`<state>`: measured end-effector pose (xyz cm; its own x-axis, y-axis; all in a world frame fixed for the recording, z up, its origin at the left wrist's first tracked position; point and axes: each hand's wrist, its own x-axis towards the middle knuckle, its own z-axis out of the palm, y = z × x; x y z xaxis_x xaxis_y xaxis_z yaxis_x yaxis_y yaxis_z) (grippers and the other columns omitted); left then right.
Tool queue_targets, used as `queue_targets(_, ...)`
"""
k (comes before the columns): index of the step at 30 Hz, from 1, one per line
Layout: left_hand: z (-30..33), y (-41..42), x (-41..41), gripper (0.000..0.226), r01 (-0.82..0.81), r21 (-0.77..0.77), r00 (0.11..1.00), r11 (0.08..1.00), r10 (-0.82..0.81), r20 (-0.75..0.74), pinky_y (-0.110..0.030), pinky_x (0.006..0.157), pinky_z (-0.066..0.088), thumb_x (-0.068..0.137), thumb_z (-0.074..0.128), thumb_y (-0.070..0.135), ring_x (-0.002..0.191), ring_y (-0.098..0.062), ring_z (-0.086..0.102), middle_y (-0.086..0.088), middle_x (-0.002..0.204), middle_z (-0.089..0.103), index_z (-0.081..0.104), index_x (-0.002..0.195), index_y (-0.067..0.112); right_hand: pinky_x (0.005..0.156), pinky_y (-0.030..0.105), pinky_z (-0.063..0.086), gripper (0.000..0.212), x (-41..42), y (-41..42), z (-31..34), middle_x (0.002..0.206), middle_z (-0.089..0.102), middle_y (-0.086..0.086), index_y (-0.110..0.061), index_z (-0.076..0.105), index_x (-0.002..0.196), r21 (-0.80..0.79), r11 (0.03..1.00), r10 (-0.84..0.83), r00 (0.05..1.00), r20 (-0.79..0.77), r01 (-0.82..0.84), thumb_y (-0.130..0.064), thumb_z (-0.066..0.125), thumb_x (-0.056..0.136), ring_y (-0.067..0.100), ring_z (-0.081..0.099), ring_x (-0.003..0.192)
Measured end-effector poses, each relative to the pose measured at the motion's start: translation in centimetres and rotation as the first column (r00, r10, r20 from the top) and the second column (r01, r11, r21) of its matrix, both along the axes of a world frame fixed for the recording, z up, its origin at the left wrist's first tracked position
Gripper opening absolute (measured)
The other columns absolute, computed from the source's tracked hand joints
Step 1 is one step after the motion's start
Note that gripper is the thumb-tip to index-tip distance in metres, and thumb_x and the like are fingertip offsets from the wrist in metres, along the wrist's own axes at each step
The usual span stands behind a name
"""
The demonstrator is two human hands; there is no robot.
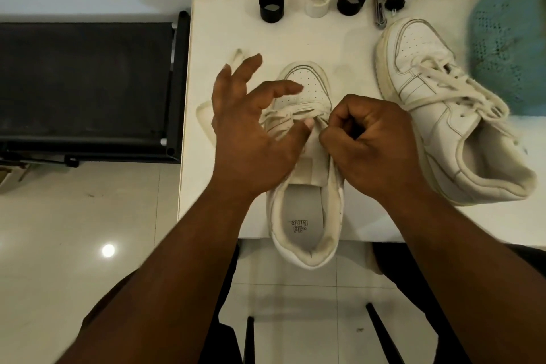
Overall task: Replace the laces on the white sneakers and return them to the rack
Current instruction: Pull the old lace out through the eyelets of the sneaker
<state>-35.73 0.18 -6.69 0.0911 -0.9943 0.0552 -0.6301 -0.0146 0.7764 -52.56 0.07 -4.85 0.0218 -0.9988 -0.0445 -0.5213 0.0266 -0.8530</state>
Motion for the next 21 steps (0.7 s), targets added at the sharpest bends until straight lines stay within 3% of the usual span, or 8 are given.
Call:
queue_targets(3,0.4,0.0,0.2,0.047,0.081,0.047,0.997,0.996,-0.081,-0.012,-0.025,0.116,0.009,0.072,0.073,0.046,0.155,-0.019,0.009,0.008,0.159,0.034,0.064,0.117,0.042,0.053,0.022,0.045,0.022,-0.1,-0.2,0.2,0.058,0.059,-0.004,-0.028,0.070,0.090,0.020,1.000,0.015,0.999,0.040,-0.015,-0.038,0.062,0.073,0.011,0.054,0.051)
queue_targets(6,0.7,0.1,0.3,0.062,0.156,0.063,0.988,0.986,-0.155,-0.029,-0.034,0.125,0.006,0.065,0.061,0.047,0.147,0.001,0.011,0.014,0.148,0.033,0.060,0.126,0.033,0.064,0.015,0.046,0.044,-0.2,-0.3,0.4,0.063,0.056,-0.013,-0.031,0.072,0.120,0.033,0.982,0.188,0.978,-0.086,-0.186,-0.024,0.057,0.079,0.005,0.057,0.063)
queue_targets(9,1.6,0.5,0.1,0.048,0.073,0.066,0.997,0.995,-0.073,-0.002,-0.030,0.100,0.038,0.063,0.062,0.043,0.123,-0.009,0.043,0.014,0.122,0.050,0.062,0.109,0.028,0.070,0.012,0.042,0.044,-0.1,-0.4,0.7,0.068,0.047,-0.028,-0.031,0.076,0.115,0.036,0.963,0.269,0.934,-0.234,-0.268,-0.028,0.053,0.078,-0.008,0.052,0.069)
queue_targets(11,1.9,0.7,0.1,0.024,0.046,0.075,0.996,0.996,-0.052,0.072,-0.021,0.071,0.039,0.065,0.066,0.040,0.081,-0.003,0.051,0.017,0.082,0.055,0.060,0.084,0.026,0.067,0.012,0.038,0.036,0.0,-0.3,0.7,0.064,0.045,-0.028,-0.030,0.078,0.106,0.029,0.971,0.237,0.942,-0.237,-0.237,-0.032,0.057,0.077,-0.007,0.051,0.066)
queue_targets(13,2.1,0.9,0.0,0.023,0.045,0.177,0.990,0.983,-0.067,0.120,-0.021,0.054,0.035,0.068,0.063,0.047,0.058,-0.004,0.053,0.014,0.057,0.055,0.058,0.066,0.025,0.064,0.013,0.036,0.023,0.1,-0.2,0.7,0.062,0.046,-0.024,-0.030,0.078,0.097,0.019,0.978,0.208,0.949,-0.237,-0.209,-0.035,0.063,0.080,-0.004,0.051,0.063)
queue_targets(16,2.0,1.1,0.1,0.034,0.023,0.224,0.988,0.974,-0.056,0.142,-0.021,0.050,0.032,0.070,0.059,0.055,0.051,-0.004,0.054,0.016,0.051,0.056,0.058,0.056,0.024,0.059,0.021,0.039,0.003,0.3,-0.1,0.5,0.065,0.049,-0.015,-0.034,0.073,0.086,0.015,0.982,0.185,0.947,-0.264,-0.187,-0.035,0.071,0.084,0.005,0.051,0.062)
queue_targets(18,2.0,1.1,0.4,0.034,0.007,0.209,0.991,0.978,-0.035,0.131,-0.021,0.050,0.034,0.068,0.058,0.053,0.050,-0.005,0.054,0.014,0.050,0.056,0.058,0.055,0.022,0.058,0.020,0.041,0.007,0.4,0.0,0.3,0.067,0.052,-0.011,-0.031,0.069,0.082,0.029,0.987,0.159,0.958,-0.237,-0.157,-0.030,0.073,0.088,0.007,0.051,0.062)
queue_targets(21,1.8,1.2,0.6,0.026,0.004,0.189,0.997,0.982,-0.019,0.078,-0.020,0.048,0.036,0.067,0.060,0.041,0.046,-0.007,0.053,0.013,0.049,0.057,0.059,0.053,0.019,0.063,0.024,0.048,0.013,0.5,-0.3,0.2,0.069,0.062,-0.007,-0.025,0.067,0.081,0.169,0.983,-0.074,0.997,0.034,0.068,-0.021,0.067,0.094,0.003,0.055,0.063)
